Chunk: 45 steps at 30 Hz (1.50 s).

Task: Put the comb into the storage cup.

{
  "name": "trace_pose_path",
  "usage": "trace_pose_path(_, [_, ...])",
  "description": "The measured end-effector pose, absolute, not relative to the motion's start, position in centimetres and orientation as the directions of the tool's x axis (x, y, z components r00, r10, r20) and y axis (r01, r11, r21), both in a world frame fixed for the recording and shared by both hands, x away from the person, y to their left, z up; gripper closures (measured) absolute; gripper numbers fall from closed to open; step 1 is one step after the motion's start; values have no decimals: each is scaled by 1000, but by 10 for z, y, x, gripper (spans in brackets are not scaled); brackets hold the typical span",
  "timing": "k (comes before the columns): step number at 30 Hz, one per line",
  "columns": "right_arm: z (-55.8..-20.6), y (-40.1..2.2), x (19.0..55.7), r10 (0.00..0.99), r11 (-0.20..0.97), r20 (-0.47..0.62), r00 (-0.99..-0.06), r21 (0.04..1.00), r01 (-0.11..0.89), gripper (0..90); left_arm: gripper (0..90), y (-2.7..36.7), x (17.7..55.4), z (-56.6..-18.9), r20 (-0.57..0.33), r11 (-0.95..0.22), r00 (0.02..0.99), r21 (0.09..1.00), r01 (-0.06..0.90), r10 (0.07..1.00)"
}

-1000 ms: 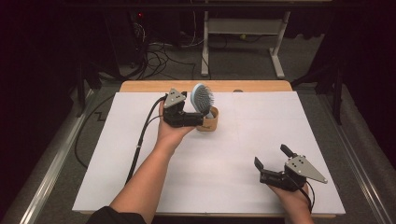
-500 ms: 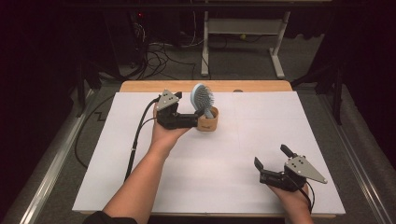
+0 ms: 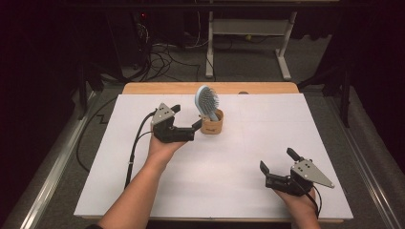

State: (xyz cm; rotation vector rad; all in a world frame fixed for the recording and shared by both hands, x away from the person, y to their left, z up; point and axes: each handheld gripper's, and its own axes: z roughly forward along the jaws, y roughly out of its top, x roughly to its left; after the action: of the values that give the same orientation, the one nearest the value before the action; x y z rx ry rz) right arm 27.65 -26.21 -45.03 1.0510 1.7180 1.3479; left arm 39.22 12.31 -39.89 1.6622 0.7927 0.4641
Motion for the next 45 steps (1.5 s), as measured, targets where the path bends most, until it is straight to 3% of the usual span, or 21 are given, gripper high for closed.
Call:
trace_pose_path(14, [-449, -263, 275, 907, 126, -44, -420, 978, 168, 0, 7, 138, 365, -432, -95, -149, 703, 949, 278, 705])
trace_pose_path(22, [-450, -264, 275, 909, 122, -40, -415, 978, 171, 0, 8, 156, 352, -446, -147, -129, 693, 935, 329, 706])
trace_pose_path(39, [-450, -264, 274, 911, 118, -36, -411, 977, 176, 0, 12, 222, 294, -441, -39, -181, 652, 947, 266, 757])
trace_pose_path(45, [-451, -263, 272, 913, 115, -31, -407, 976, 185, 0, 15, 241, 289, -450, -32, -191, 622, 938, 289, 782])
